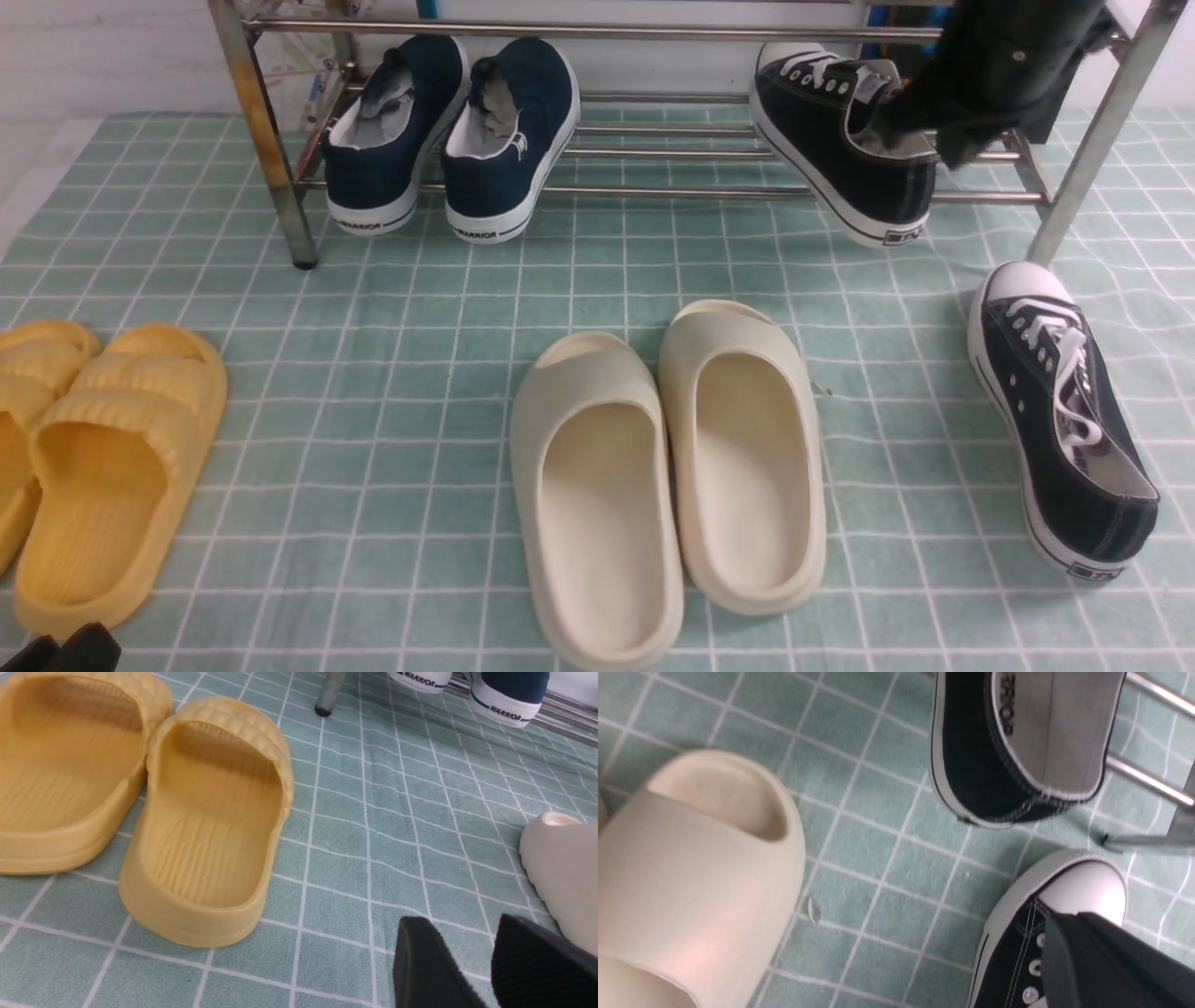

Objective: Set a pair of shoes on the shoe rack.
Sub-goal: Use the right arm to put a shoe into the shoe rack, then use the right arm to grab the shoe closest to it, then use the right arm to put a shoe into the shoe rack

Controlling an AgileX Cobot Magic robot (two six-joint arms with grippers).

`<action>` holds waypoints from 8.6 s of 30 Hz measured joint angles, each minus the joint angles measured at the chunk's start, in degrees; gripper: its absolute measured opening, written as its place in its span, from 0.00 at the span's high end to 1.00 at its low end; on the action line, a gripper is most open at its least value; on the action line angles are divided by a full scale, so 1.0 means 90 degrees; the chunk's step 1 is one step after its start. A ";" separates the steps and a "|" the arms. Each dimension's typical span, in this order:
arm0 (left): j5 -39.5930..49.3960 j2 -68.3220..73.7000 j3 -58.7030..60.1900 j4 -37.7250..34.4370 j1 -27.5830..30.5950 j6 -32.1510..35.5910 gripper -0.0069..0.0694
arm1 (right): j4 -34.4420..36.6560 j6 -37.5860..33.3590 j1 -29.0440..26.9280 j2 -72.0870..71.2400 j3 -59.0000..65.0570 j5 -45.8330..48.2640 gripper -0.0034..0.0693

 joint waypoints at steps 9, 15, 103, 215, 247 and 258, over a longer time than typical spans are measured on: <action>0.0000 0.0000 0.0000 0.0000 0.0000 0.0000 0.60 | 0.0493 0.0178 -0.0696 0.0280 0.1332 -0.1671 0.96; 0.0000 0.0000 0.0000 0.0000 0.0000 0.0000 0.60 | 0.1292 0.0191 -0.0731 0.0697 0.1378 -0.2628 0.96; 0.0000 0.0000 0.0000 0.0000 0.0000 0.0000 0.60 | 0.1065 0.0471 -0.0586 -0.2723 0.5927 -0.2227 0.32; 0.0000 0.0000 0.0000 0.0000 0.0000 0.0000 0.59 | 0.0606 -0.0416 -0.0665 -0.0216 0.0259 -0.0002 0.93; 0.0000 0.0000 0.0000 0.0000 0.0000 0.0000 0.59 | -0.0406 0.1585 -0.0665 0.0088 0.1019 -0.2011 0.95; 0.0000 0.0000 0.0000 0.0000 0.0000 0.0000 0.59 | -0.0230 0.1263 -0.0665 0.0149 0.1021 -0.1786 0.94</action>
